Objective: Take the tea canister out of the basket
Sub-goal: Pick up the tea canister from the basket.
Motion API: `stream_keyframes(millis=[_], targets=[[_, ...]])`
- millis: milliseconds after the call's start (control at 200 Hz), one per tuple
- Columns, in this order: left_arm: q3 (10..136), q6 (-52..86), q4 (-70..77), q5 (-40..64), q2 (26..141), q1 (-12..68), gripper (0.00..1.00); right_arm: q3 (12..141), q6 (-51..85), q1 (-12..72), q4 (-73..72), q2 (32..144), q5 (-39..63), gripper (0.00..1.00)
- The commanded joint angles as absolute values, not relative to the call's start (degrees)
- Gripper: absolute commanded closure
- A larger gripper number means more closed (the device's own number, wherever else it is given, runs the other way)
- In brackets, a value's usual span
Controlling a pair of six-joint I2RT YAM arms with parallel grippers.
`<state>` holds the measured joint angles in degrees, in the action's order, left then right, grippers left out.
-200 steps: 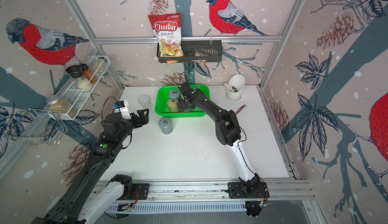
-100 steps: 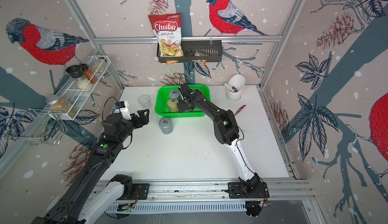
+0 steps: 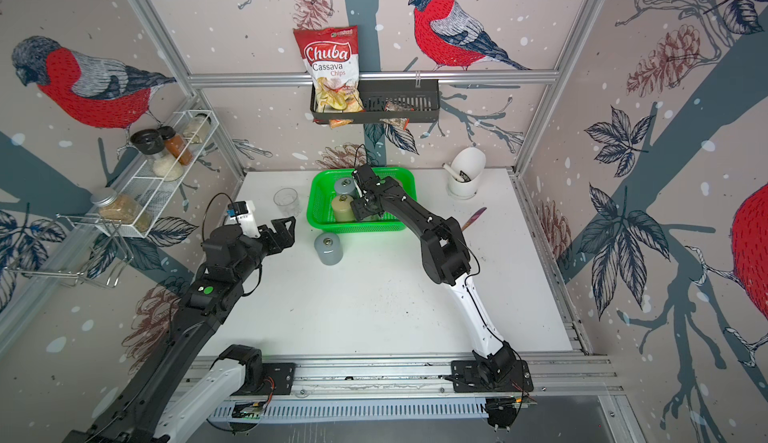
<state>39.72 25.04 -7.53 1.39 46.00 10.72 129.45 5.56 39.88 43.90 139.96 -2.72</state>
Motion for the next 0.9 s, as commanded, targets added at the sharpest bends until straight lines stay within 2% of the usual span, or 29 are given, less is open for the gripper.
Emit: stream_keyframes(millis=[0,180,415,600,895], targets=[[39.7,24.6,-5.6,1.3,46.0,10.8,0.02,129.7,5.4,39.9,43.8,140.4,-2.1,0.38],[39.7,24.6,-5.5,1.4,46.0,10.8,0.02,129.8,5.3,39.9,44.3,139.8,-2.4,0.54],[40.3,24.7,-5.0,1.7,46.8,10.8,0.02,130.3,4.5,40.2,45.0,137.9,-2.8,0.67],[41.0,24.7,-5.2,1.4,46.9,10.8,0.02,132.0,3.7,40.3,45.7,134.6,-3.4,0.74],[41.5,24.9,-5.3,1.6,46.6,10.9,0.02,131.4,0.3,43.6,47.1,126.4,-8.0,0.75]])
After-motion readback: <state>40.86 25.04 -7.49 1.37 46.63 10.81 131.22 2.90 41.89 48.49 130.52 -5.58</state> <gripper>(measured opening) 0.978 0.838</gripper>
